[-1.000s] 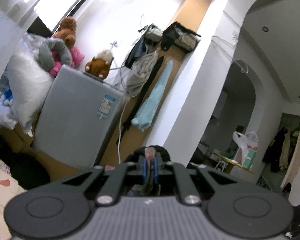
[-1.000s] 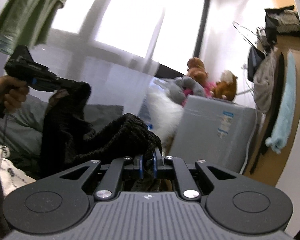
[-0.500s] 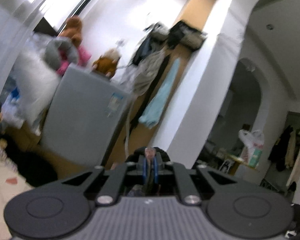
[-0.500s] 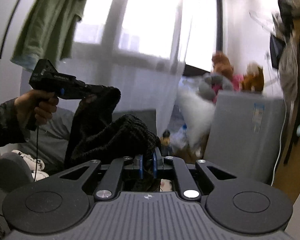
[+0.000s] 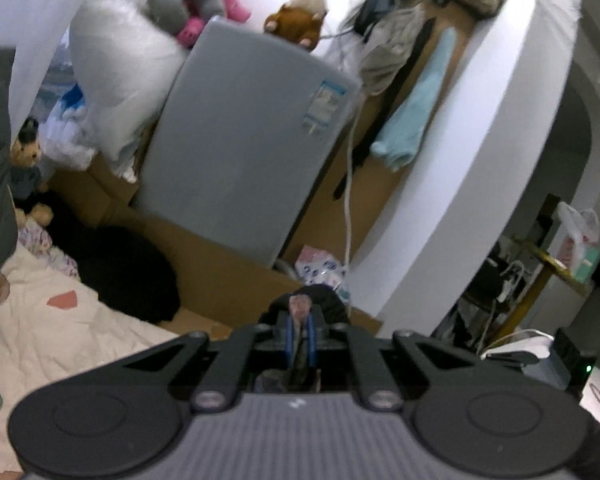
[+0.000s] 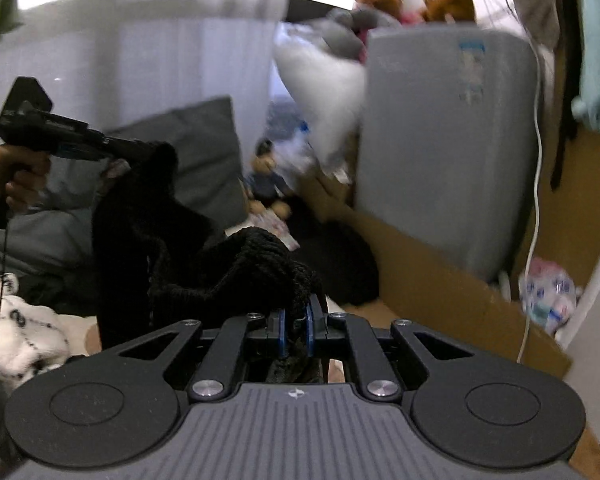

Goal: Fold clothes

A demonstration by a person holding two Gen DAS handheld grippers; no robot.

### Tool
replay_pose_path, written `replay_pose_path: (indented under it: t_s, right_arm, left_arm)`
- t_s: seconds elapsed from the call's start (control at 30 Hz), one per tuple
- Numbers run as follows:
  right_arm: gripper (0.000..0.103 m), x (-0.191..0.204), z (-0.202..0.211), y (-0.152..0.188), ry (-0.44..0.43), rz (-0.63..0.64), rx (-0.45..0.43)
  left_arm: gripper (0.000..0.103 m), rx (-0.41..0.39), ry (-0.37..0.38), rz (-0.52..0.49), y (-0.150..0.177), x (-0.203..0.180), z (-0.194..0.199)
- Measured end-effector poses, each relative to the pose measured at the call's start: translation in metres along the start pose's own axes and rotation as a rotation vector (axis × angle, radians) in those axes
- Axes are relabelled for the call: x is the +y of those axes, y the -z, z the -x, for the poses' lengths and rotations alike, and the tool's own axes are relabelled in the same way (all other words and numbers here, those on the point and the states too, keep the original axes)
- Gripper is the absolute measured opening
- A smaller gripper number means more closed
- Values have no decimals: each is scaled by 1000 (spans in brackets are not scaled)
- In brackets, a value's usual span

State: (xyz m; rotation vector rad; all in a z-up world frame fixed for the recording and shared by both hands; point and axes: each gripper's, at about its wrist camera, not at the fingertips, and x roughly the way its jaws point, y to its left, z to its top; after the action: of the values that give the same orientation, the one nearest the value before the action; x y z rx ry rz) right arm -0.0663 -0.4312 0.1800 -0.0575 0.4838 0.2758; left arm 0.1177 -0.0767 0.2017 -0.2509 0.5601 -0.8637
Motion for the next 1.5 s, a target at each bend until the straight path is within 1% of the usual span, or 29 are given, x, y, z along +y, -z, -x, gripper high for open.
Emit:
replay_pose_path:
  t_s: [0.03,0.13,0.2,0.27,0.4,0.57,0.63,0.7,0.87,0.93,1.0,1.17,1.3,1.4,1.5]
  right_arm:
    - [11,-6,-11,2,3,-23,16]
    - [11,-13,-33,6,17,-35,39]
    - [11,-16,-48,7,21,-33,57]
    - [11,-18,-63,8,25,-29,78]
    - [11,-24,-92,11,48,-7,118]
    - [11,-40,-131,15,61,-21,170]
    - [11,-50,-153,19,65,-28,201]
    - [11,-56,-171,21,62,-32,223]
    - [11,-78,-218,22,55,-76,271]
    - [11,-87,-234,21,60,-81,282]
    - [11,-96,-250,21,65,-87,290]
    - [11,-122,-299,32,78,-125,328]
    - [11,-139,-335,42,87,-154,357]
    - [11,-153,-360,48,88,-170,376]
    - [11,-162,-381,50,102,-171,384]
  left_arm:
    - [8,6,-7,-8,0,4,-5]
    - [8,26,-40,-20,-3,20,-28]
    - [8,51,-64,-37,-6,32,-46]
    - [8,74,-79,-29,-7,42,-59]
    - [8,121,-94,-40,-6,61,-86]
    - [8,158,-103,-14,3,95,-120]
    - [8,171,-108,-3,8,104,-131]
    - [8,184,-113,21,15,121,-150]
    - [8,181,-116,57,22,154,-189]
    - [8,177,-124,76,22,166,-203]
    - [8,191,-140,88,24,178,-220]
    - [8,232,-166,84,25,195,-252]
    - [8,237,-181,79,25,203,-272]
    - [8,265,-203,57,22,209,-292]
    - [8,262,-225,59,20,221,-310]
